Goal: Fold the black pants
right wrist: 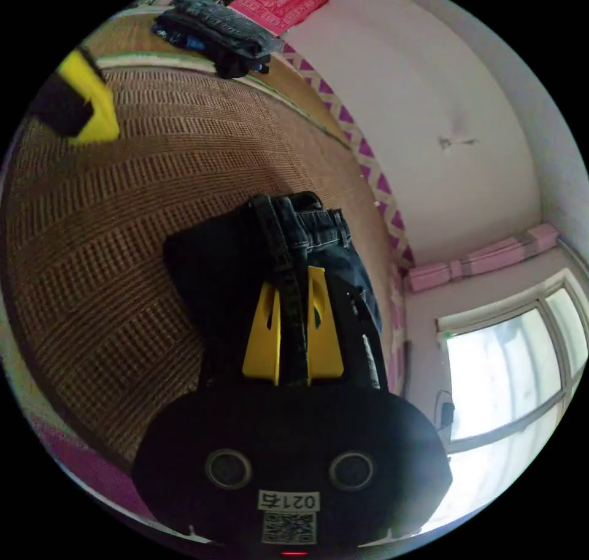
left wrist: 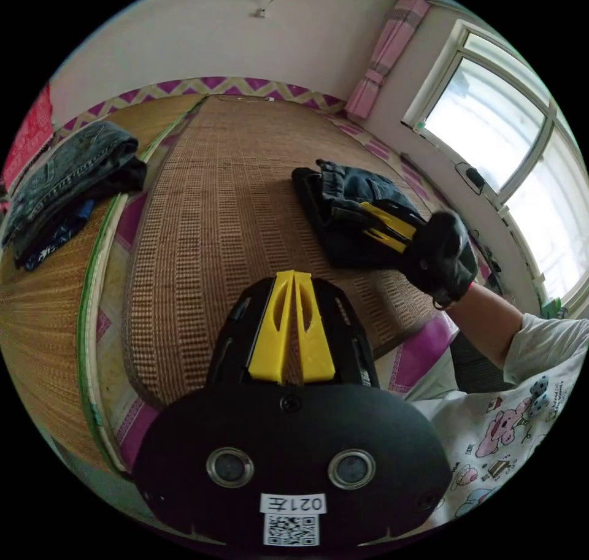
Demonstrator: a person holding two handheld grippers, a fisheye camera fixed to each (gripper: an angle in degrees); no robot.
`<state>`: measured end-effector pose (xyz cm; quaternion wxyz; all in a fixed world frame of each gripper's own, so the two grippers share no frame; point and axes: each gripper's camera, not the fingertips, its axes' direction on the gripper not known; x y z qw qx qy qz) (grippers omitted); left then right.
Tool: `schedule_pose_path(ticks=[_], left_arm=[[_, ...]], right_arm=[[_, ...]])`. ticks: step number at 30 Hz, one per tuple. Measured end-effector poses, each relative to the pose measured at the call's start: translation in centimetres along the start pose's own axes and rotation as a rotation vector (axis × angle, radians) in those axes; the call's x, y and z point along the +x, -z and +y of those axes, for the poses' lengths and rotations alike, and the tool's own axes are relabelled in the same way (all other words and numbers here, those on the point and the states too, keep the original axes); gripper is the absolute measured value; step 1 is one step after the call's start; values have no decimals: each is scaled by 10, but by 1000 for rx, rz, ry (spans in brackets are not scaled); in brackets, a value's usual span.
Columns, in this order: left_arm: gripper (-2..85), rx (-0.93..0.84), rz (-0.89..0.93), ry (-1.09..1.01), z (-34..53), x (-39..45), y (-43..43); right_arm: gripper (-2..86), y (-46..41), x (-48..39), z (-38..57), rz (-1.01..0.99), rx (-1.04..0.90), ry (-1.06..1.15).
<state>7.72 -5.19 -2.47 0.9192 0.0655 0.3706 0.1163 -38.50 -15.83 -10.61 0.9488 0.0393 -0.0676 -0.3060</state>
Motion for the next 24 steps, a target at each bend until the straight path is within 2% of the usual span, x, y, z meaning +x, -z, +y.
schedule_pose_path(ticks=[4,7,9,15,20,22,24], left_arm=[[-10,18,0,25,-2,-35,9],[-10,35,50,31,-15,-51,6],[-10,42,87,20,-27,-55,3],[-10,63,146,-48,-68,-60,-3],[-10,91,166,-81,-107,-70,-10],[-10,136,184,-106,-119,-73,-10],[-10,131,179,-136,-132,-76,-17]], right_arm=[[70,6,17,-21,-34,10,-90],[73,-19,-4,-31,-116,-52,-30],[74,-20,-7,-29,-88,-30,-31],[81,-37,58,-13,-509,-5,-273],[86,-59,67,-1,-514,6,-288],[75,-58,86,10,-554,69,-336],[75,-71,88,13,-595,46,-336]])
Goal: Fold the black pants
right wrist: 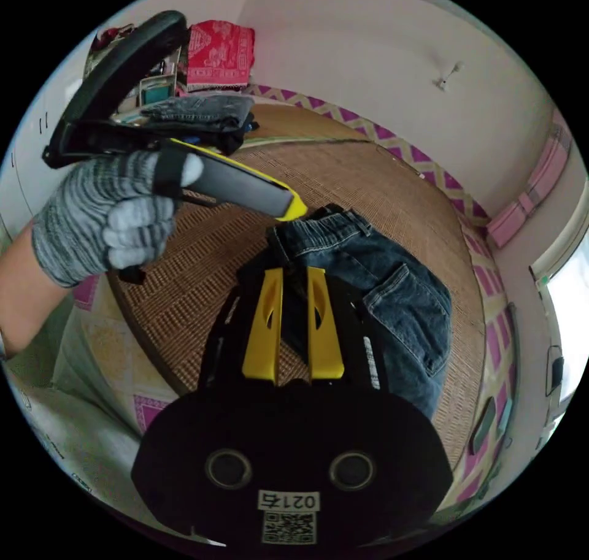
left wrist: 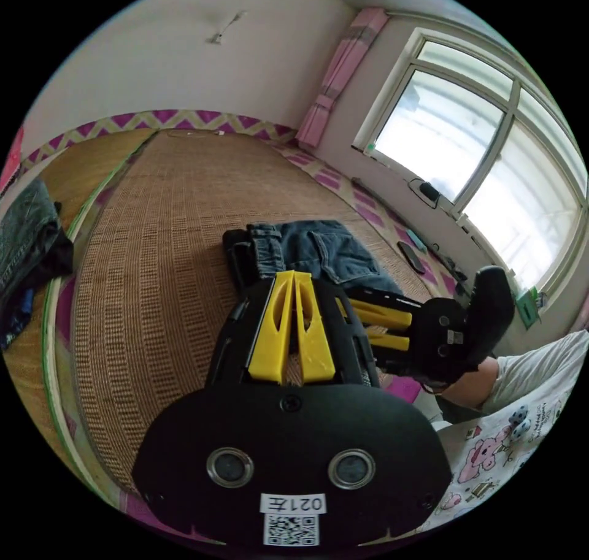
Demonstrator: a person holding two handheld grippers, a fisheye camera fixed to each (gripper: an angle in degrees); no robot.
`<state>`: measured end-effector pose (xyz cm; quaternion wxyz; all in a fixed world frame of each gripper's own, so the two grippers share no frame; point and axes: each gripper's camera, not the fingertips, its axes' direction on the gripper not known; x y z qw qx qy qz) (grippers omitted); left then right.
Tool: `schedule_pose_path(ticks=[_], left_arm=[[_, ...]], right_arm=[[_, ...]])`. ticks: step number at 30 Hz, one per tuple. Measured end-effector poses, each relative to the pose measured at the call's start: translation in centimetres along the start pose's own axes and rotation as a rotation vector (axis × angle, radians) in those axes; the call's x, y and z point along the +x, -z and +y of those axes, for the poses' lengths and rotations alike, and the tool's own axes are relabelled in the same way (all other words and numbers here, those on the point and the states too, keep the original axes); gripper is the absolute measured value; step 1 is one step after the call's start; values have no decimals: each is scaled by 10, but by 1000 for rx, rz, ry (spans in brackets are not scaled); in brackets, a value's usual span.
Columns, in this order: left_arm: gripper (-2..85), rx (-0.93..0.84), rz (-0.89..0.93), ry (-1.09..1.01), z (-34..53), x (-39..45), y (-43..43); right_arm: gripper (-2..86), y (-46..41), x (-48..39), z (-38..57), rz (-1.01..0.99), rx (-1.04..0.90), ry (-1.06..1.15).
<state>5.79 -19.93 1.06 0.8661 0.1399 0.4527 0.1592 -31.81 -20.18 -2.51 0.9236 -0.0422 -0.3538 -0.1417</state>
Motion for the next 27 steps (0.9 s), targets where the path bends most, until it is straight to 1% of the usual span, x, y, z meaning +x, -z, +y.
schedule_pose_path(ticks=[1,2,3,4,5,6,9,10,11,12,13,14,15,16,17,18,19,20,21,24,27], left_arm=[[-9,-82,-19,12,-5,-8,-14],[-9,-199,-36,42,-6,-20,-31],[-9,-230,-64,47,-4,-26,-37],[-9,-211,-75,25,0,-35,-40],[-9,-192,-40,70,1,-47,-36],[-9,-192,-26,87,-1,-53,-35],[-6,-142,13,148,-9,-77,-23],[-4,-86,3,169,-10,-88,-14],[1,-47,-12,196,-11,-100,-6],[4,-38,-15,214,-12,-108,-4],[29,-38,-7,259,-13,-123,-3],[58,-54,58,284,-17,-138,-6],[74,-68,110,294,-19,-145,-10],[103,-105,213,329,-25,-159,-19],[129,-133,295,356,-30,-170,-29],[134,-144,318,365,-32,-175,-33],[145,-173,331,378,-37,-182,-41],[149,-212,332,368,-43,-186,-48],[151,-212,328,366,-45,-188,-49],[156,-245,346,357,-57,-196,-54],[143,-280,377,371,-64,-202,-62]], right_arm=[[77,-19,11,1,-54,-70,-20],[77,-24,19,3,-78,-76,-40],[72,-25,36,9,-129,-53,-73],[62,-21,55,13,-189,-53,-89],[53,-17,66,16,-201,-46,-104],[34,-5,90,24,-192,-6,-141],[35,21,168,52,-77,61,-274],[44,25,207,65,-44,53,-338],[50,24,228,71,-41,42,-369],[61,17,269,84,-63,-1,-431],[72,3,310,96,-149,-51,-491],[75,-5,331,104,-213,-66,-527],[80,-22,368,118,-359,-86,-608],[81,-37,402,133,-531,-72,-691],[81,-44,417,139,-604,-61,-729],[84,-57,441,150,-709,-43,-790],[88,-67,459,157,-766,-39,-828],[91,-70,466,159,-766,-40,-840],[100,-72,478,159,-750,-40,-836],[120,-71,496,156,-603,-66,-800],[126,-109,500,153,-731,-171,-783]])
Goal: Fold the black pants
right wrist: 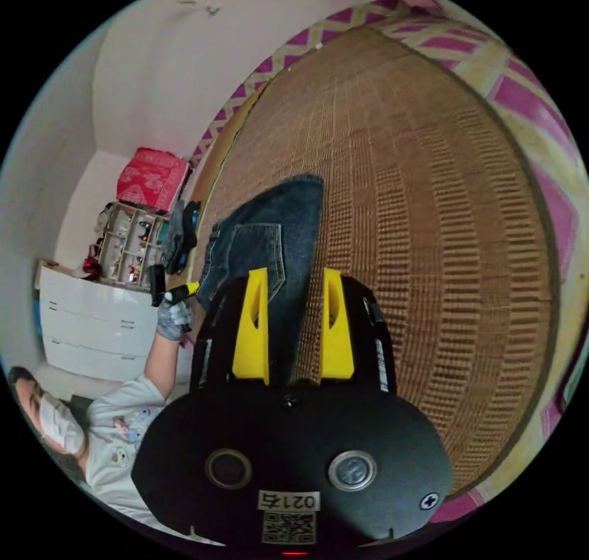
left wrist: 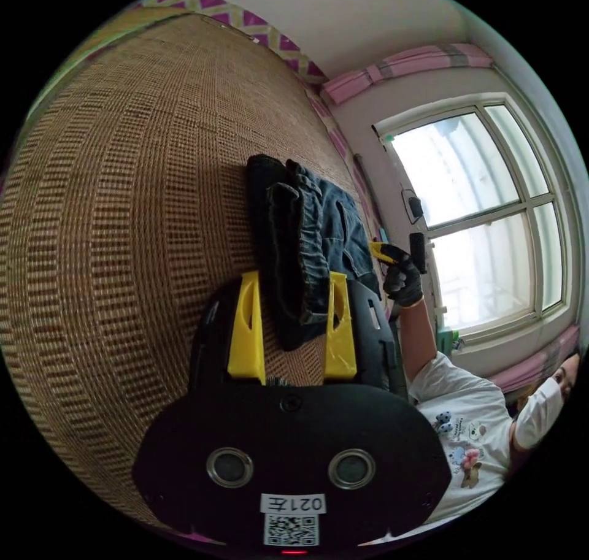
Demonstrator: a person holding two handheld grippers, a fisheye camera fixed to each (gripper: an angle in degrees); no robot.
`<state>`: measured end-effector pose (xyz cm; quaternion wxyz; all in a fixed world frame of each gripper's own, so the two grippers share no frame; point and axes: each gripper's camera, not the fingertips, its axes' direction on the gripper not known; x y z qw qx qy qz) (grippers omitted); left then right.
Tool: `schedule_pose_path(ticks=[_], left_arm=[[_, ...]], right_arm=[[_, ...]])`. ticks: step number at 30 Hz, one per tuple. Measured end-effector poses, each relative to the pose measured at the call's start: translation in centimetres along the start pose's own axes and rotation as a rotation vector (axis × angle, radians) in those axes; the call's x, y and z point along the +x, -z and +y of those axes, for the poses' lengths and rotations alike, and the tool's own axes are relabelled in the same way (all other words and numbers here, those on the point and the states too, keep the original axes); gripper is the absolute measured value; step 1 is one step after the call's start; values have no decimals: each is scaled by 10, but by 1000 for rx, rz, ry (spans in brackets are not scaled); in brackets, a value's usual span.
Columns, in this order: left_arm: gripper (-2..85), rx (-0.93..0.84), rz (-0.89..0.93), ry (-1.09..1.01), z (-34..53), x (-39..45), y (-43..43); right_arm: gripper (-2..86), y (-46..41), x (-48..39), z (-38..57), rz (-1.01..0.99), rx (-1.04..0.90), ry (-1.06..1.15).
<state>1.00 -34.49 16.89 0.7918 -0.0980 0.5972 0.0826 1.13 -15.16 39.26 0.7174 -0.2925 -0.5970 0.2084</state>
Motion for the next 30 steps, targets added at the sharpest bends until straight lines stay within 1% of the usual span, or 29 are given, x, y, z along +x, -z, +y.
schedule_pose_path(ticks=[1,3,5,7,10,12,15,17,21,23,24,26,27,28,30], left_arm=[[134,-3,0,10,-4,-1,-1],[114,-15,-11,19,-10,-1,-5],[84,-12,4,37,-14,-4,-10],[72,4,26,26,-15,-3,-8],[64,44,99,0,-17,10,4],[64,66,118,-39,-28,28,10],[65,59,74,-130,-72,64,7],[65,53,17,-185,-120,92,-8],[65,71,-71,-223,-188,132,-38],[63,130,-127,-229,-220,155,-56],[62,151,-147,-231,-225,160,-59],[50,226,-302,-251,-232,174,-74],[41,233,-336,-252,-231,176,-77],[25,244,-371,-252,-225,177,-80],[9,232,-330,-255,-211,173,-81]], right_arm=[[123,-2,9,-6,-48,21,-14],[111,-9,19,-19,-126,4,-27],[96,-14,21,-27,-116,1,-8],[78,-14,18,-35,-89,-6,32],[67,-1,10,-47,-154,-7,71],[66,15,2,-60,-164,12,92],[66,50,-7,-97,-98,78,117],[66,74,-7,-126,-62,130,105],[67,123,-11,-195,54,233,74],[72,133,-16,-219,126,274,65],[78,137,-16,-231,185,312,23],[103,135,-14,-239,351,369,-46],[110,129,-15,-239,443,387,-64],[114,120,-16,-240,488,365,-60],[116,101,-22,-237,490,325,-29]])
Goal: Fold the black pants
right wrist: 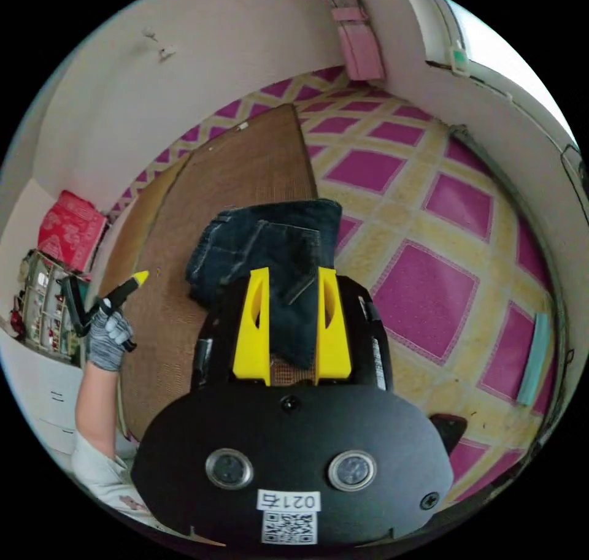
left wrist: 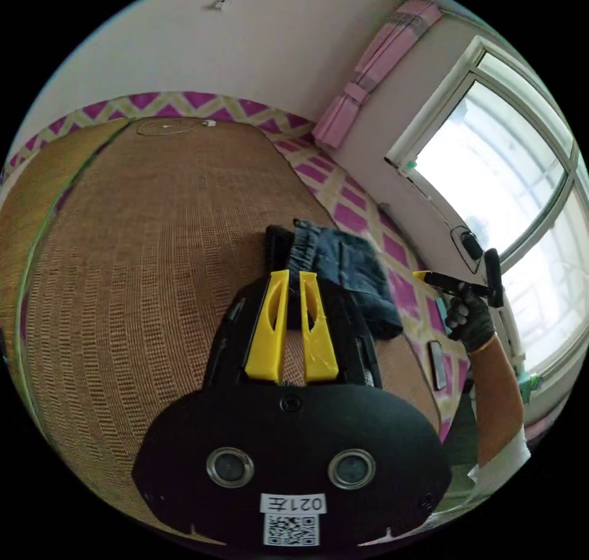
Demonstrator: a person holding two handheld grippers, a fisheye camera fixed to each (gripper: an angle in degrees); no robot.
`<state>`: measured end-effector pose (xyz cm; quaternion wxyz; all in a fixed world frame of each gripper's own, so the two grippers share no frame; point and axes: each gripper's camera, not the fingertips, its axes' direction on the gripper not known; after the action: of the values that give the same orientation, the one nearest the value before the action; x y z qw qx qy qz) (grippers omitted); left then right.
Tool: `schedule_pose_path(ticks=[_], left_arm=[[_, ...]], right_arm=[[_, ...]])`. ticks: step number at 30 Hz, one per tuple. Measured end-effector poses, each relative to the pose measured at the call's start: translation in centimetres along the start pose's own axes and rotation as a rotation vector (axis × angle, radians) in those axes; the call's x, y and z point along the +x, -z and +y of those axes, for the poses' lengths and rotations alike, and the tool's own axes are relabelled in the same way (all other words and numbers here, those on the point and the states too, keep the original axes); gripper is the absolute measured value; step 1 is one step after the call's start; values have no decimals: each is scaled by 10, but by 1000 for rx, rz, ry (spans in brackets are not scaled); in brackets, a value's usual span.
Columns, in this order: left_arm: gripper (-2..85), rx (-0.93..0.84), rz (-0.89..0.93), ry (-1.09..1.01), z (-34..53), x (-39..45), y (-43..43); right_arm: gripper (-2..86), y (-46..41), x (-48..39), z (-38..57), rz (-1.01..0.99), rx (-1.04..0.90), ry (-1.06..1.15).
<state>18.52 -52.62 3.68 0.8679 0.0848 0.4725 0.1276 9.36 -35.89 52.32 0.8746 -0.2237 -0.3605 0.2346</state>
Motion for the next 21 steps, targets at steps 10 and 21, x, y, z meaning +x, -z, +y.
schedule_pose_path(ticks=[10,21], left_arm=[[-7,65,-534,-266,190,26,117],[-7,66,-647,157,420,-7,308]], right_arm=[[115,-8,-222,132,-203,64,550],[104,-102,-630,275,-364,5,1163]])
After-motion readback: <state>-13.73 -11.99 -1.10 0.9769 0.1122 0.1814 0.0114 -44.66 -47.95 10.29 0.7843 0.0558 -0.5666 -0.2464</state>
